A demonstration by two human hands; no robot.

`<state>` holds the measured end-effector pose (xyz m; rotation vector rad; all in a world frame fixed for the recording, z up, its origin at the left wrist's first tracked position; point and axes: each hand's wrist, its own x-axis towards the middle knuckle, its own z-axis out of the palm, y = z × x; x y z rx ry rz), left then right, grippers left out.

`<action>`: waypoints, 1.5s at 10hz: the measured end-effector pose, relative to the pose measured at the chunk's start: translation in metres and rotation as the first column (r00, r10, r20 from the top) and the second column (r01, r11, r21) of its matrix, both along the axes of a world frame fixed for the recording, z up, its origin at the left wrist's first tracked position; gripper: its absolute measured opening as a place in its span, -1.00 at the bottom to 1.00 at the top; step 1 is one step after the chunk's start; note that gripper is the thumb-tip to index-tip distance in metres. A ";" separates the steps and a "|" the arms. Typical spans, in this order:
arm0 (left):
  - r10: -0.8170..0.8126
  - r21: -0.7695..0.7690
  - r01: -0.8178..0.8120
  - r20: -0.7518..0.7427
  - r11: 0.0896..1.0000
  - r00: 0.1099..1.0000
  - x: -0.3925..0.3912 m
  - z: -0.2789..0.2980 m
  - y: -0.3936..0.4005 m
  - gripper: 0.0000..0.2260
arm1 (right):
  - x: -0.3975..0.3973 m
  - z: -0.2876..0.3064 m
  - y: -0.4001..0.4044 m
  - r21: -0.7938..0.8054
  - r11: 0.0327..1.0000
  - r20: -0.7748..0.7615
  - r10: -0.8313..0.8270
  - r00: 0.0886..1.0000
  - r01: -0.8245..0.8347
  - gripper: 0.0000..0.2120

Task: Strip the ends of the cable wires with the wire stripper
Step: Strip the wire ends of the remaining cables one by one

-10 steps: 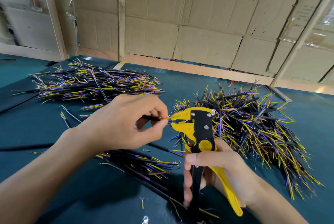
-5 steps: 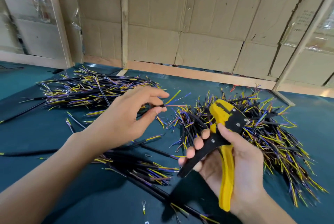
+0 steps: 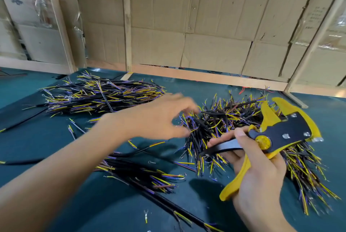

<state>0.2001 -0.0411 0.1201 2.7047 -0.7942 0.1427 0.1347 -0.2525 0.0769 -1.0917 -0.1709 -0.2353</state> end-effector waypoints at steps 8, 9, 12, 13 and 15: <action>-0.432 -0.944 -0.327 -0.311 0.038 0.847 -0.059 -0.031 0.011 -0.84 | 0.010 -0.019 0.019 -0.068 0.968 -0.105 0.234 0.967 -0.242 -0.86; -0.493 -0.908 -0.417 -0.376 0.030 0.784 -0.075 -0.045 -0.006 -0.84 | 0.009 -0.015 0.018 -0.077 0.955 -0.067 0.283 0.957 -0.288 -0.61; -0.469 -0.868 -0.478 -0.481 0.136 0.741 -0.082 -0.056 -0.019 -0.96 | 0.011 -0.009 0.009 -0.111 0.961 -0.032 0.250 0.968 -0.252 -0.77; -0.449 -0.857 -0.511 -0.484 0.069 0.751 -0.080 -0.054 -0.021 -0.97 | 0.013 -0.010 0.010 -0.098 0.966 -0.015 0.238 0.971 -0.238 -0.79; -0.433 -0.843 -0.538 -0.479 -0.017 0.764 -0.079 -0.047 -0.020 -0.95 | 0.013 -0.016 0.014 -0.169 0.949 -0.015 0.267 0.964 -0.266 -0.73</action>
